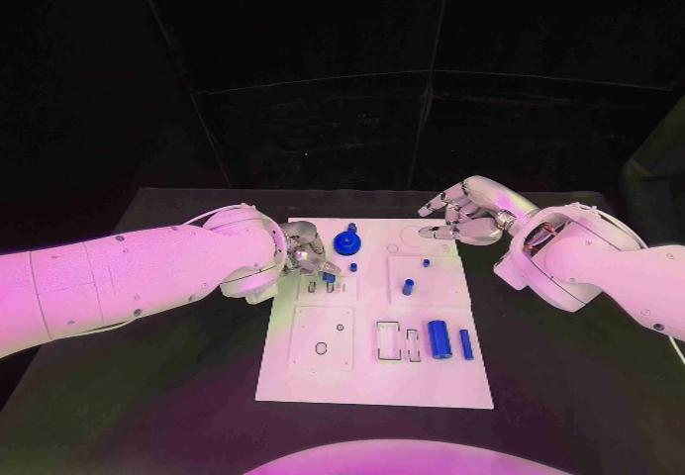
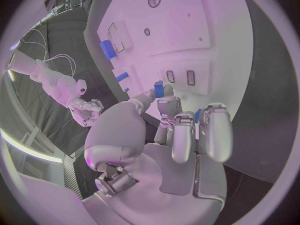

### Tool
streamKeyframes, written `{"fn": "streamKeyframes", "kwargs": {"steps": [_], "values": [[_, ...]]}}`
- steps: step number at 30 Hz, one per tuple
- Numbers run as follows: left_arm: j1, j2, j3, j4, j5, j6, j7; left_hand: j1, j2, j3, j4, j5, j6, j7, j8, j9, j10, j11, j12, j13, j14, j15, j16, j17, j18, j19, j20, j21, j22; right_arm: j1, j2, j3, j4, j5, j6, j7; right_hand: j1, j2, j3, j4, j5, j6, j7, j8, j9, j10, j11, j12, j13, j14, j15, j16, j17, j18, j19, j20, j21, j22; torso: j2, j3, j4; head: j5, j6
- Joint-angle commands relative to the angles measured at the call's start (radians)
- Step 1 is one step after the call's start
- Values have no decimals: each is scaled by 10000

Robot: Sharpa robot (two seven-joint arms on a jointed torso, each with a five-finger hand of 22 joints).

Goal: Assemble the parts on the task board

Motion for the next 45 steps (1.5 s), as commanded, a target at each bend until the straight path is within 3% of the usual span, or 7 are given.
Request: {"fn": "streamKeyframes", "kwargs": {"steps": [1,6,14,30,45], "values": [[-49,35,2,-25,-731,-541,89,90,-43,1771,-1705,-12,-9,-46,41,12,66,0,54,15,1055,-6,32,2634,-155,82,35,69,176,21,2,6,10,49,-31,85,-6,114,-91,14,54,5,-42,61,13,-43,1,-36,-24,259,-8,-34,-6,104,-38,-9,-60,-5,2,11,-10,40,-4],[-171,115,-2,-117,-1068,-391,63,90,-49,1794,-1701,-12,-4,-48,47,17,69,-3,51,10,1055,-7,32,2634,-154,81,34,66,172,21,21,6,13,100,-29,97,-6,114,-91,14,54,5,-42,61,13,-43,1,-36,-24,259,-8,-34,-6,104,-38,-9,-60,-5,14,6,-18,21,-16],[-242,200,-16,-172,-1171,-40,20,86,-55,1816,-1692,-13,-1,-47,52,21,78,-3,62,21,1055,-8,32,2634,-154,82,33,66,173,20,34,6,1,117,-24,105,-6,114,-91,14,54,5,-42,61,13,-43,1,-36,-24,259,-8,-34,-6,104,-38,-9,-60,-5,19,1,-11,30,-28],[-262,196,-178,-142,-1314,583,-27,79,-64,1846,-1681,-14,1,-48,58,27,89,-3,79,39,1055,-8,32,2634,-150,74,32,52,151,20,69,6,-31,120,19,128,-11,122,-99,24,59,3,-43,65,12,-32,0,-22,-14,264,-8,-28,7,104,-37,-9,-63,-8,12,1,-1,26,-84],[-262,190,-206,-125,-1321,681,-35,45,-99,1891,-1650,-20,15,-53,77,42,117,-4,108,64,1055,-6,32,2634,-142,59,33,27,116,19,85,6,-47,121,33,136,-13,132,-107,33,63,2,-43,69,12,-33,-1,-28,-24,263,-9,-39,-5,107,-44,-10,-73,-22,14,4,-5,33,-110]]}}
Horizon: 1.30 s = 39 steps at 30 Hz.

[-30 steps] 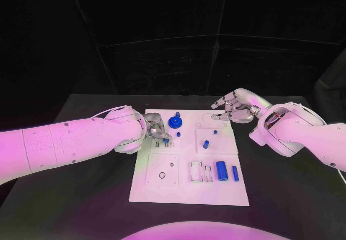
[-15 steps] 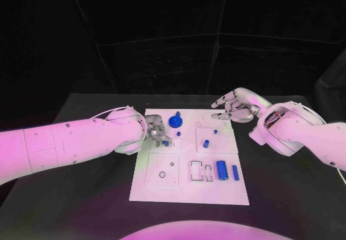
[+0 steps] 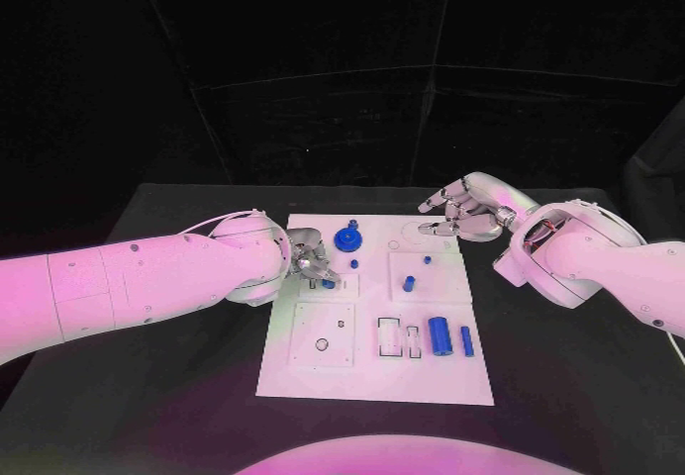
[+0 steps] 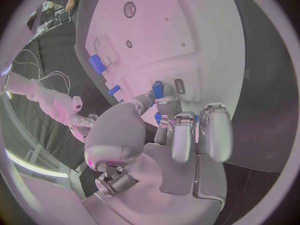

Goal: Assemble the parts on the task board

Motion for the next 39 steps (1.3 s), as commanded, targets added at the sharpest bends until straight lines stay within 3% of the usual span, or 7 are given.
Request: {"fn": "streamKeyframes", "kwargs": {"steps": [1,8,15,21,39], "values": [[-32,-2,-38,6,-67,298,-35,17,-47,1755,-1645,62,0,-75,71,23,99,-14,64,29,1055,-5,33,2634,-143,60,31,28,113,20,7,6,9,19,20,86,-10,130,-70,-3,63,1,-43,69,12,-33,-1,-28,-11,263,-9,-40,-7,107,-45,-11,-34,-13,3,1,-1,-12,-6],[-32,14,-38,-47,-33,230,-27,-609,-342,1635,-1127,17,152,-193,163,83,177,-84,146,84,1055,-47,33,2634,-143,67,7,19,132,20,13,6,7,20,15,89,-15,133,-74,2,64,1,-43,70,12,-40,0,-42,-27,262,-9,-47,-16,110,-54,-11,-43,-28,0,6,-6,-14,-4],[-30,58,-38,-131,-2,161,-17,-1383,-626,923,-400,-31,357,-242,218,99,237,-128,298,208,1055,-95,33,2634,-144,75,-43,3,144,20,12,6,9,48,-4,92,-42,141,-100,32,65,-4,-42,76,11,-53,2,-68,-59,263,-9,-59,-24,113,-59,-12,-55,-43,5,10,-4,-25,8],[-28,119,-37,-238,3,141,-17,-1594,-634,495,-67,-29,407,-256,234,109,253,-139,389,287,1055,-112,33,2634,-142,75,-64,-14,142,20,22,6,6,57,-10,94,-47,145,-105,40,65,-6,-42,77,11,-56,2,-73,-65,263,-9,-61,-25,114,-64,-12,-60,-51,0,9,1,-25,10],[-21,305,-35,-397,10,409,-37,-1777,-593,13,283,-29,515,-295,309,146,376,-170,629,522,1055,-135,33,2634,-183,169,-86,104,346,20,34,6,11,65,-107,133,-68,153,-125,64,69,-12,-41,80,10,-58,3,-78,-74,264,-8,-69,-30,114,-61,-12,-64,-53,3,7,-2,-63,-23]]}}
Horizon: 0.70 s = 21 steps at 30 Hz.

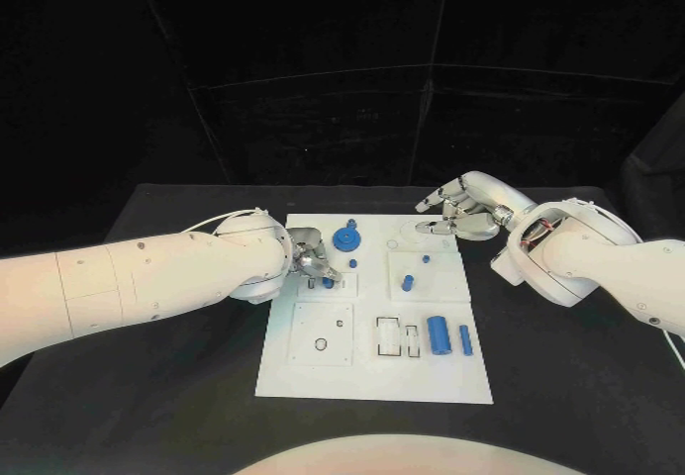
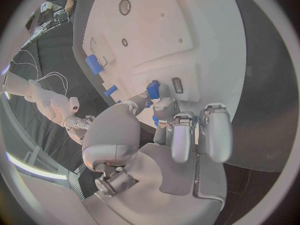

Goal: Assemble the parts on the task board

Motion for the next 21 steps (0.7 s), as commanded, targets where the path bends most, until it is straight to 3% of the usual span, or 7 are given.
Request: {"fn": "streamKeyframes", "kwargs": {"steps": [1,16,21], "values": [[-7,21,-10,5,10,246,-18,-147,1,-126,57,-38,83,25,43,5,69,-6,62,24,1056,-63,33,2634,-184,135,-54,37,353,20,0,6,17,29,-97,104,-15,101,-69,9,70,-11,-41,30,10,-58,3,-40,-2,263,-8,-22,-4,113,-62,-12,-64,0,-1,-3,9,-12,-10],[-2,60,-7,-48,11,118,-20,-572,50,-750,581,-36,168,-2,87,21,150,-27,205,150,1056,-81,33,2634,-214,205,-76,127,514,20,24,5,-4,49,-110,110,-15,116,-74,20,87,-12,-43,35,10,-62,1,-49,-15,264,-9,-30,-11,115,-64,-12,-71,-8,0,-1,4,-20,-6],[1,28,-2,-64,70,29,-23,-908,-59,-1343,931,-57,193,-18,112,34,156,-42,227,165,1056,-92,33,2634,-215,206,-86,124,528,20,29,5,-16,58,-110,112,-31,121,-91,40,99,-16,-42,39,9,-61,2,-49,-20,265,-9,-36,-15,116,-66,-13,-77,-15,-2,-3,15,-45,14]]}}
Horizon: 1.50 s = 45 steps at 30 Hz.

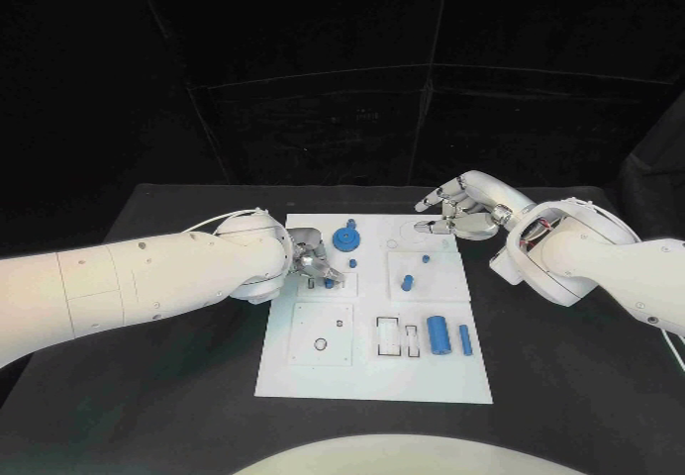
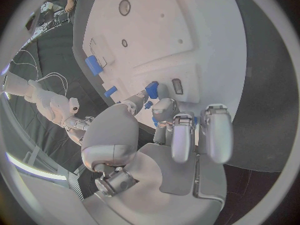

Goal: Assemble the parts on the task board

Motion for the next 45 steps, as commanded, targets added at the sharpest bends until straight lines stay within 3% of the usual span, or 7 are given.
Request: {"fn": "streamKeyframes", "kwargs": {"steps": [1,3,10,17,21,31,45], "values": [[9,-44,6,1,68,-55,-21,-261,-109,-551,261,-79,53,-24,74,22,44,-10,27,-7,1056,-102,33,2634,-63,205,-91,34,528,20,12,6,-2,38,-100,89,12,79,-60,9,59,-16,-42,39,9,-61,2,-49,-9,265,-9,-36,-15,117,-66,-13,-39,-17,-4,0,8,-31,20],[30,-112,19,23,89,-105,-24,-418,-277,-1036,465,-532,42,-23,73,25,31,-14,14,-23,1056,-105,33,2634,-57,197,-106,18,514,20,14,6,-15,42,-100,91,12,79,-60,9,59,-16,-42,39,9,-61,2,-49,-9,265,-9,-36,-15,117,-66,-13,-39,-17,-9,-3,9,-35,23],[271,-359,195,110,422,29,-34,-348,-354,-2055,912,-615,-34,-20,52,37,-59,-27,-95,-141,1056,-120,33,2634,-38,158,-143,-52,445,19,23,6,-58,57,-103,97,12,79,-60,9,59,-16,-42,39,9,-61,2,-49,-9,265,-9,-36,-15,117,-66,-13,-39,-17,-11,4,-1,-29,70],[615,-587,920,31,773,1060,-49,573,-122,-2496,820,-623,-914,321,-561,-258,-719,274,-950,-1093,1056,78,33,2634,61,-90,1,-453,-63,19,45,5,-136,86,-99,99,12,79,-60,9,59,-16,-42,39,9,-61,2,-49,-9,265,-9,-36,-15,117,-66,-13,-39,-17,-3,-9,4,-44,118],[1057,-491,1123,-555,1024,2062,-80,780,6,-2839,934,-612,-1055,458,-788,-445,-884,386,-1079,-1271,1056,200,33,2634,96,-161,121,-580,-205,18,79,4,-186,96,-91,94,12,79,-60,9,59,-16,-42,39,9,-61,2,-49,-9,265,-9,-36,-15,117,-66,-13,-39,-17,-1,4,18,-24,161],[1336,576,1170,-2741,854,3492,-84,1047,495,-3193,1153,-610,-887,485,-875,-629,-999,425,-1124,-1386,1056,251,33,2634,158,-267,212,-782,-426,18,199,4,-267,101,-68,94,-1,86,-82,32,81,-24,-42,43,8,-60,2,-49,-16,269,-9,-37,-8,117,-66,-13,-47,-24,30,-19,-21,25,207],[871,1503,979,-4360,600,3955,42,1200,595,-3369,1184,-608,-804,470,-865,-679,-1009,417,-1093,-1378,1056,247,33,2634,162,-269,220,-803,-432,15,237,4,-259,125,-70,211,95,134,-112,54,439,-46,-45,72,6,-67,-6,-53,-51,281,-17,-70,-19,129,-84,-21,-95,-84,39,-23,-32,117,166]]}}
